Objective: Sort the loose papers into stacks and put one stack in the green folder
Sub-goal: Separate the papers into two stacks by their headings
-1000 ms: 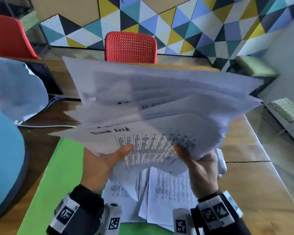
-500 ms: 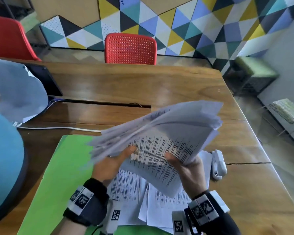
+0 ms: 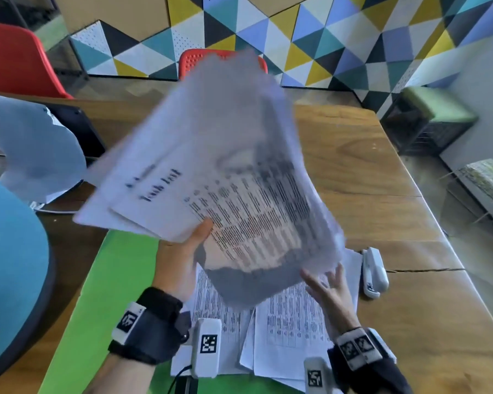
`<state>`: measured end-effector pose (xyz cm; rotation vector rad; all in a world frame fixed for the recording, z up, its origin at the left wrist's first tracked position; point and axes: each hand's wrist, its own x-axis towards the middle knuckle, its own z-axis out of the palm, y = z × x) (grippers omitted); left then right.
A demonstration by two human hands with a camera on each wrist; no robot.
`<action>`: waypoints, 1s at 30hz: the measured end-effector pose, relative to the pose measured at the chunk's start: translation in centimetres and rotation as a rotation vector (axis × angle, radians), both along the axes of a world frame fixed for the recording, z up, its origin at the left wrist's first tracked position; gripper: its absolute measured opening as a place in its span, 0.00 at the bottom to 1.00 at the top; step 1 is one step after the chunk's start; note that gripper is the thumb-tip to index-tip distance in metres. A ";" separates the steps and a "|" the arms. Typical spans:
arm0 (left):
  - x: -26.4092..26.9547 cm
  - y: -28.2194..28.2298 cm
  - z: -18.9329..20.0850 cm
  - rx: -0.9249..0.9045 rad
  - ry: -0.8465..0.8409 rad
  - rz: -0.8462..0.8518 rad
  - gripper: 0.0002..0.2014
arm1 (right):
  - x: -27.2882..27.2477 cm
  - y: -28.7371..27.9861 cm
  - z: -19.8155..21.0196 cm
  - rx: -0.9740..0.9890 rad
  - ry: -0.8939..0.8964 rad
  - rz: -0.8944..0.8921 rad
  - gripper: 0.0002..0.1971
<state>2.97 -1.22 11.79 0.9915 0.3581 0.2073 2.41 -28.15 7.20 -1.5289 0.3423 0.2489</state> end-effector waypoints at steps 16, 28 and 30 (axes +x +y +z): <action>-1.4 7.7 -2.1 0.047 0.110 -0.363 0.33 | 1.0 -5.7 6.8 0.158 -0.256 -0.076 0.21; 0.1 1.6 -3.4 0.248 0.119 -0.107 0.20 | -0.2 -5.4 3.8 -0.058 -0.381 -0.045 0.24; -0.1 0.6 -3.4 0.231 0.158 -0.113 0.20 | -0.6 -4.7 2.6 -0.024 -0.366 -0.162 0.20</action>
